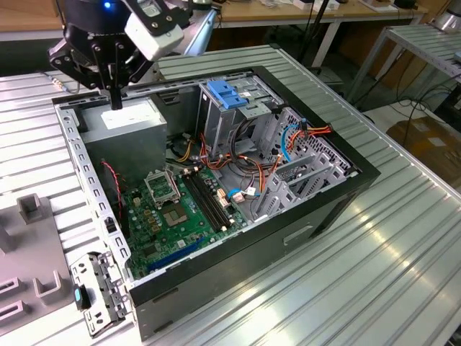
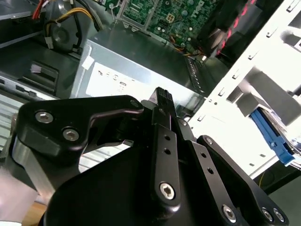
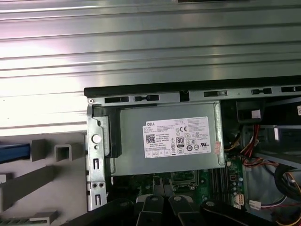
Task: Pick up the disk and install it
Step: 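Reach for the disk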
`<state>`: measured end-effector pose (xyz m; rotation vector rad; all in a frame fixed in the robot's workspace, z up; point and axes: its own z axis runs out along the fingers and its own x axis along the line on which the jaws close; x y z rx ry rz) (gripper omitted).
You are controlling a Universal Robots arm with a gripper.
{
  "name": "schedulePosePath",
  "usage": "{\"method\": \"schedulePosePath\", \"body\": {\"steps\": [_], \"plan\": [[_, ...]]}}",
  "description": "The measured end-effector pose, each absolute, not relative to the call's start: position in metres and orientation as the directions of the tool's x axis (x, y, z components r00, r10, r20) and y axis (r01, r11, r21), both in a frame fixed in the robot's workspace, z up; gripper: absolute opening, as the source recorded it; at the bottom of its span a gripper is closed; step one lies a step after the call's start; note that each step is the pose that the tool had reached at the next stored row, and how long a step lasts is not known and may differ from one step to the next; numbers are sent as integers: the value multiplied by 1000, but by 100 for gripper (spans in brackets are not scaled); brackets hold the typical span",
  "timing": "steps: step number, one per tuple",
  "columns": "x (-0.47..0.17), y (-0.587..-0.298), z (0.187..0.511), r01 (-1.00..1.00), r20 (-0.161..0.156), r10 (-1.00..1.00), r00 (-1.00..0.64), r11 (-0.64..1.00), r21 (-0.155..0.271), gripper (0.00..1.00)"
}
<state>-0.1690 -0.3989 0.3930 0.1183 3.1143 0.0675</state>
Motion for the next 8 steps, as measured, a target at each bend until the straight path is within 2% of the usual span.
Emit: {"method": "schedulePosePath", "body": {"steps": [8], "plan": [[-214,-396,392,75,-23,76,-997,996,44,11]]}}
